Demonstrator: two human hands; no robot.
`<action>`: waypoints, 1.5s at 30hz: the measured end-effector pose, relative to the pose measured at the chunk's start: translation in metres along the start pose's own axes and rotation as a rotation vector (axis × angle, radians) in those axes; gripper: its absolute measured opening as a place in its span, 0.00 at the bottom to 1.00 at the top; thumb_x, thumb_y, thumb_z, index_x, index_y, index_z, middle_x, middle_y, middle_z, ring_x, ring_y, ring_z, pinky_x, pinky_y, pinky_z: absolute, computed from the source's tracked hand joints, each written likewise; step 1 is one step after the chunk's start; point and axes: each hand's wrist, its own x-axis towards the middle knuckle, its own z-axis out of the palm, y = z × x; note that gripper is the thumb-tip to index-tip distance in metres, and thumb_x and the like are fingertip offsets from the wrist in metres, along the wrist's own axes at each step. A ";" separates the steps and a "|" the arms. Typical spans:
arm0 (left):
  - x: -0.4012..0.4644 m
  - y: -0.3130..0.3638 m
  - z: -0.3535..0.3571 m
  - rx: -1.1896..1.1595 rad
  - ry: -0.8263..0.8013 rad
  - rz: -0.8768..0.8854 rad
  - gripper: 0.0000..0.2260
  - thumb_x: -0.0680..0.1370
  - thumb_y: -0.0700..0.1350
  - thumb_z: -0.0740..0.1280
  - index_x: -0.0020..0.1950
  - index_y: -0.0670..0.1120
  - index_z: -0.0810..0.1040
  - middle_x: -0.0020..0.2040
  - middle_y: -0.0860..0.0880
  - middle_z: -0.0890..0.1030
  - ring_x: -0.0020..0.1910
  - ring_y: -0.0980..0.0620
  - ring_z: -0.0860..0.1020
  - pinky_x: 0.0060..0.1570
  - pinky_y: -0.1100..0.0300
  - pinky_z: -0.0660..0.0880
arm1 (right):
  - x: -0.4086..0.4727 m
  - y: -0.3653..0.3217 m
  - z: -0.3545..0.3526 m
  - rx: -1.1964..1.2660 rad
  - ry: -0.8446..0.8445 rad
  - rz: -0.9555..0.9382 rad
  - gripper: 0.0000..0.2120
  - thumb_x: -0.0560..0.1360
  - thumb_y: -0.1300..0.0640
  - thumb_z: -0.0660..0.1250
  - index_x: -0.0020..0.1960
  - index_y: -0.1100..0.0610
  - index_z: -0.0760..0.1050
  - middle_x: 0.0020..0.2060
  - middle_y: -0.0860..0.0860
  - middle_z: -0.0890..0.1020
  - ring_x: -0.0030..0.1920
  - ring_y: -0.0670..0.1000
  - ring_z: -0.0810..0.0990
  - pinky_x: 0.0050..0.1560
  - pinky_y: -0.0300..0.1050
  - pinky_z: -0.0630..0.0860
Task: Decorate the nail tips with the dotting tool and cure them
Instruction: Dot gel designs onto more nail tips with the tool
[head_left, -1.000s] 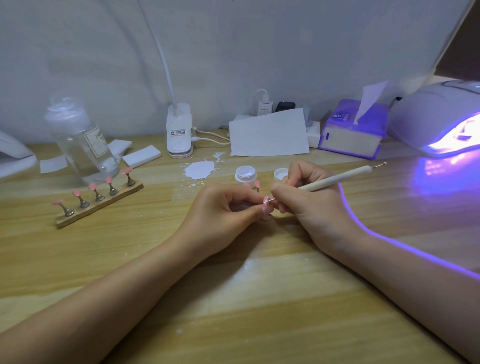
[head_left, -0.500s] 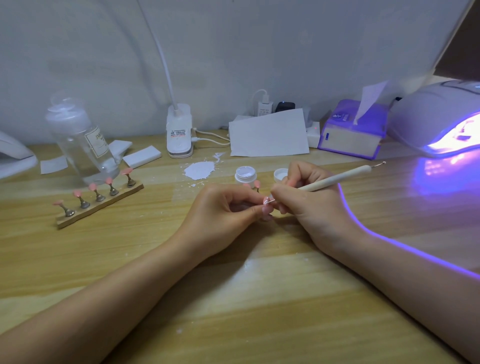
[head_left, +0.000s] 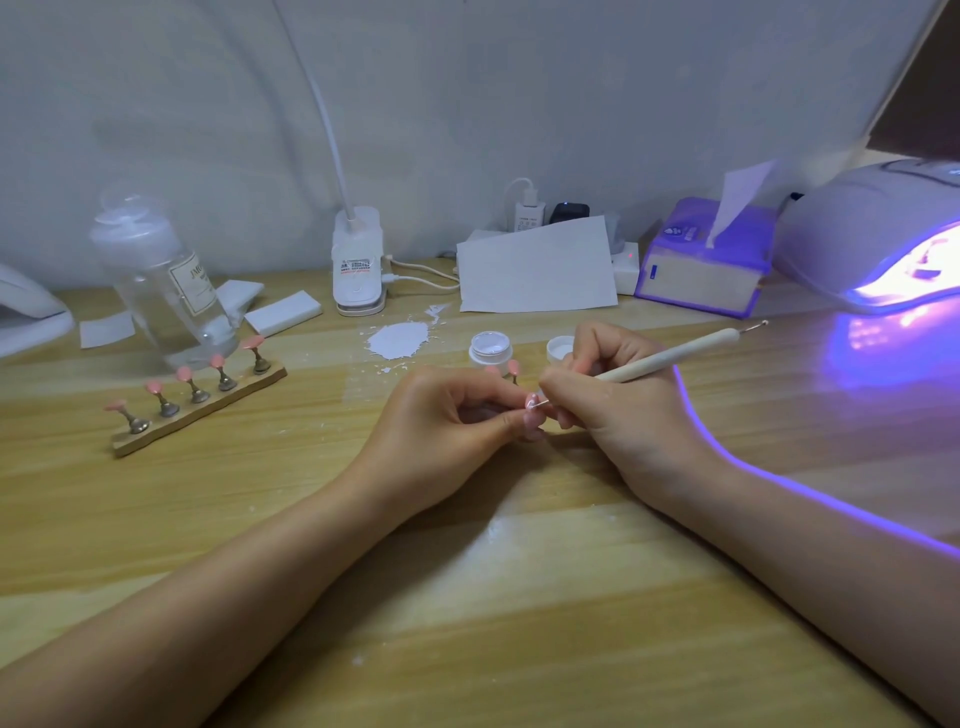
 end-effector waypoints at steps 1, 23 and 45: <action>0.000 -0.001 0.000 0.007 -0.001 0.002 0.05 0.68 0.43 0.71 0.38 0.54 0.83 0.37 0.50 0.84 0.38 0.57 0.82 0.47 0.61 0.77 | 0.000 0.000 0.000 0.003 0.004 0.001 0.18 0.68 0.74 0.63 0.27 0.58 0.61 0.17 0.48 0.72 0.24 0.47 0.77 0.27 0.33 0.71; 0.001 -0.002 -0.001 0.047 -0.003 -0.003 0.08 0.70 0.38 0.71 0.38 0.52 0.83 0.37 0.49 0.84 0.38 0.57 0.81 0.48 0.61 0.77 | -0.001 -0.002 0.001 0.022 0.009 0.015 0.17 0.68 0.74 0.62 0.28 0.59 0.61 0.16 0.48 0.72 0.23 0.45 0.77 0.25 0.32 0.71; 0.000 -0.001 -0.002 -0.021 0.059 -0.071 0.03 0.67 0.39 0.74 0.37 0.47 0.84 0.37 0.45 0.84 0.41 0.48 0.81 0.49 0.43 0.76 | 0.000 0.001 -0.001 0.106 0.046 0.049 0.18 0.70 0.69 0.68 0.30 0.57 0.61 0.17 0.45 0.70 0.21 0.43 0.73 0.32 0.40 0.75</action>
